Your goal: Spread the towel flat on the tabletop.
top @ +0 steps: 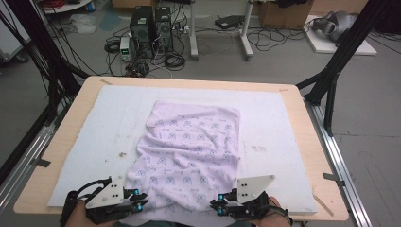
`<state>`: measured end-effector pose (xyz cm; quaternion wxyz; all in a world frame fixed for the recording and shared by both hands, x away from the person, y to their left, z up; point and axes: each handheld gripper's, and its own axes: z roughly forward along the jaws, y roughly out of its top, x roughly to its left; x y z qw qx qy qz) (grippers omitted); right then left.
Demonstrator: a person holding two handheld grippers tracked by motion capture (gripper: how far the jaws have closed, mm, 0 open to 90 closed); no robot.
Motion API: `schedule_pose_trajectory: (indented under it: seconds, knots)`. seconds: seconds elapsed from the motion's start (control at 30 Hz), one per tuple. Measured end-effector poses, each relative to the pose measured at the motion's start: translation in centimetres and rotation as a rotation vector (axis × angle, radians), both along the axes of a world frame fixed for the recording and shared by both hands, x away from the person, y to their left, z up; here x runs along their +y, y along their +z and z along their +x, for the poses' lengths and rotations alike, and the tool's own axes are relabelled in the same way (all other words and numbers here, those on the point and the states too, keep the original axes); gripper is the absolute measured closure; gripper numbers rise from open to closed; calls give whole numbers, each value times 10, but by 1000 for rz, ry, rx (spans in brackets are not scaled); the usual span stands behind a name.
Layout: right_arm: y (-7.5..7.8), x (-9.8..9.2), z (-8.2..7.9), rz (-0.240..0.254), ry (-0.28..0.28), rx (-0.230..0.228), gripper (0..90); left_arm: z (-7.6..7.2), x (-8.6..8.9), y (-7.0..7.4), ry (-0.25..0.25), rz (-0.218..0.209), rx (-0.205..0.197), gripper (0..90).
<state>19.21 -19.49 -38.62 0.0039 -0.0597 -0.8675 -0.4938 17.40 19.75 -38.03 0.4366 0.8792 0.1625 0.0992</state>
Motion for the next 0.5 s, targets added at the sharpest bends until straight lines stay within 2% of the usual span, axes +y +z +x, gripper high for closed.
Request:
schedule_pose_trajectory:
  seconds: [0.03,0.07,0.1,0.2,0.27,0.3,0.33,0.4,0.43,0.47,0.5]
  knots:
    - [3,-2,1,13,-8,-3,773,2,-1,0,12,-15,-4,605]
    - [4,-2,5,-10,-41,-34,731,7,0,-1,17,-10,-10,583]
    - [3,-2,11,-55,-83,-65,689,13,0,-4,34,-6,-8,571]
    - [-12,2,36,-166,-183,-96,594,37,1,-21,83,20,-12,553]
    - [-25,4,51,-205,-225,-80,556,52,3,-34,113,25,-4,551]
    - [-31,4,56,-219,-242,-77,543,60,5,-41,126,29,13,549]
    - [-37,3,62,-231,-258,-71,545,66,5,-47,137,38,25,547]
    - [-48,2,69,-251,-271,-27,594,74,5,-58,146,78,50,558]
    - [-53,2,70,-264,-264,-18,652,75,5,-62,122,76,68,628]
    - [-56,2,69,-255,-255,-18,696,74,6,-63,121,54,61,680]
    - [-57,1,68,-239,-245,-4,751,72,6,-63,111,45,69,779]
